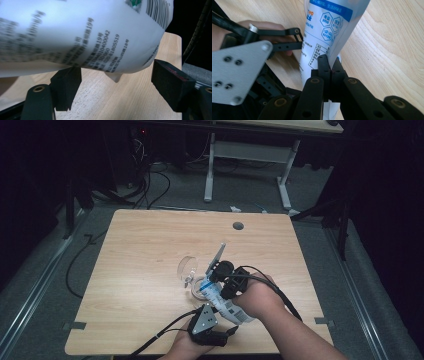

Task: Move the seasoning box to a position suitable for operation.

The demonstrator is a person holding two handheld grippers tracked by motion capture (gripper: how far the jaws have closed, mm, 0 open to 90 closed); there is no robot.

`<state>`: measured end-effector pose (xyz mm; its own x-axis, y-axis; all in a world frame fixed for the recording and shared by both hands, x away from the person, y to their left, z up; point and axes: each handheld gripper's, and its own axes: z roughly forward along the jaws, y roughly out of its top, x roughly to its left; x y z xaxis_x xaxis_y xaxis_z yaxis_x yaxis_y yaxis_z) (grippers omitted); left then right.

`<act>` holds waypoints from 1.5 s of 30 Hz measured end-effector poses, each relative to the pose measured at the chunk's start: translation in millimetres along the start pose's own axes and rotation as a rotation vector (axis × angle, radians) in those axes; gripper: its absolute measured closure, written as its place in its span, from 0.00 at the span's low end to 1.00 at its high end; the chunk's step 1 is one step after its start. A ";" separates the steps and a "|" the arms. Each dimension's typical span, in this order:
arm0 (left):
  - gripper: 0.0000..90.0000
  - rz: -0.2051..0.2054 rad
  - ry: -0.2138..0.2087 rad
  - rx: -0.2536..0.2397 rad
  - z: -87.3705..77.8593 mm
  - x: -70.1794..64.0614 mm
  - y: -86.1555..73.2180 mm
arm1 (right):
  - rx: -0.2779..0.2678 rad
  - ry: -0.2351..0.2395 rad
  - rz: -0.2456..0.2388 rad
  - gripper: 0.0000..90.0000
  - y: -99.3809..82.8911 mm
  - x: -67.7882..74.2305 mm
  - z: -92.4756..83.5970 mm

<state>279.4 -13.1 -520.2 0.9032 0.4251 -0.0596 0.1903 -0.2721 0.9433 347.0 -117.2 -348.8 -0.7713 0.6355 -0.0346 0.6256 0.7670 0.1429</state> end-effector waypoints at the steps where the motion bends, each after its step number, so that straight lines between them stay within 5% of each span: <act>1: 0.28 0.002 -0.002 -0.005 1.1 -1.2 0.4 | -0.003 -0.001 -0.010 1.00 0.5 -0.2 -0.4; 6: 0.28 0.015 0.003 -0.002 5.5 -7.2 3.6 | -0.008 -0.002 -0.008 1.00 1.6 1.1 -1.2; 12: 0.46 0.037 0.026 -0.011 1.1 -11.6 4.4 | -0.014 -0.006 0.004 1.00 -2.2 -1.6 -1.3; 18: 0.54 0.035 0.029 0.005 -3.2 -14.0 6.3 | -0.010 -0.006 0.007 1.00 -4.1 -3.0 -1.1; 45: 0.59 -0.040 -0.041 0.006 -11.0 -7.5 18.1 | -0.047 -0.019 0.043 1.00 -3.9 -4.2 -6.8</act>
<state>271.9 -11.8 -499.0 0.9099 0.3999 -0.1105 0.2284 -0.2605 0.9381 347.0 -123.5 -342.5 -0.7410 0.6699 -0.0465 0.6516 0.7341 0.1913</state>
